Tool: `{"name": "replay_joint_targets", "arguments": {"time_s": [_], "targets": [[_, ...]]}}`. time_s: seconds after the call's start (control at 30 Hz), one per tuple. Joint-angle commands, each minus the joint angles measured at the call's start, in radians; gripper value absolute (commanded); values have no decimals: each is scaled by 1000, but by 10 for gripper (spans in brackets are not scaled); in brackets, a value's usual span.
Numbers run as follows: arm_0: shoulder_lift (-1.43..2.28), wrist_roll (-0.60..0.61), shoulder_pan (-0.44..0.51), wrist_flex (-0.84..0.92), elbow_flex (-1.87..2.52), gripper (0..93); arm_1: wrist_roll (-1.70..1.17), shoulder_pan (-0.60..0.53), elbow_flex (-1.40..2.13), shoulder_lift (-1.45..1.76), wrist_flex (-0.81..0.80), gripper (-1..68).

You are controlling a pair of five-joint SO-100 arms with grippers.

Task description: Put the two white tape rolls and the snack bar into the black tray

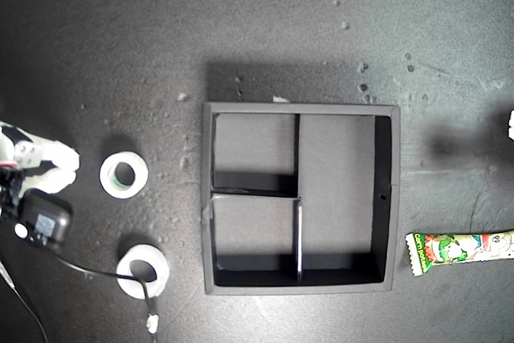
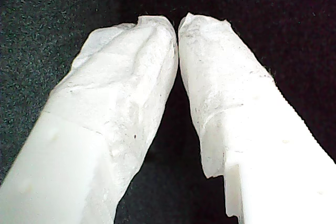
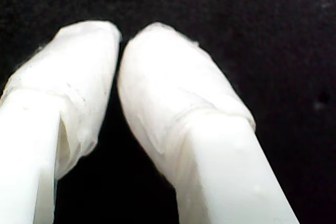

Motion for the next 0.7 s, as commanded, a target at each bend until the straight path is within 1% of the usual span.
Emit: {"name": "replay_joint_targets", "arguments": {"time_s": [0.0,0.07,0.13,0.2,0.23,0.27,0.33,0.37,0.43,0.5,0.57,0.63,0.67], "targets": [[48,-9,-12,25,57,1,-74,5,12,3,5,-1],[48,-21,-14,25,57,1,-74,6,12,3,5,-1],[48,-46,-15,25,57,1,-69,31,12,3,5,-1],[48,-132,-6,23,57,0,25,40,12,3,0,-2],[48,-141,2,9,57,0,100,40,12,3,-5,-2],[48,-120,12,-14,57,0,164,40,12,3,-12,-3],[48,-25,38,-66,57,0,288,46,12,3,-28,-3],[48,-2,49,-94,57,0,347,41,12,3,-37,-3],[48,14,55,-127,57,1,368,34,12,3,-71,-4],[46,29,55,-161,55,3,324,31,12,3,-81,-4],[46,40,44,-196,49,64,173,35,12,3,-77,-4],[46,66,31,-244,40,146,130,44,12,3,-78,-4],[46,98,31,-291,37,169,78,54,12,3,-94,-4]]}}
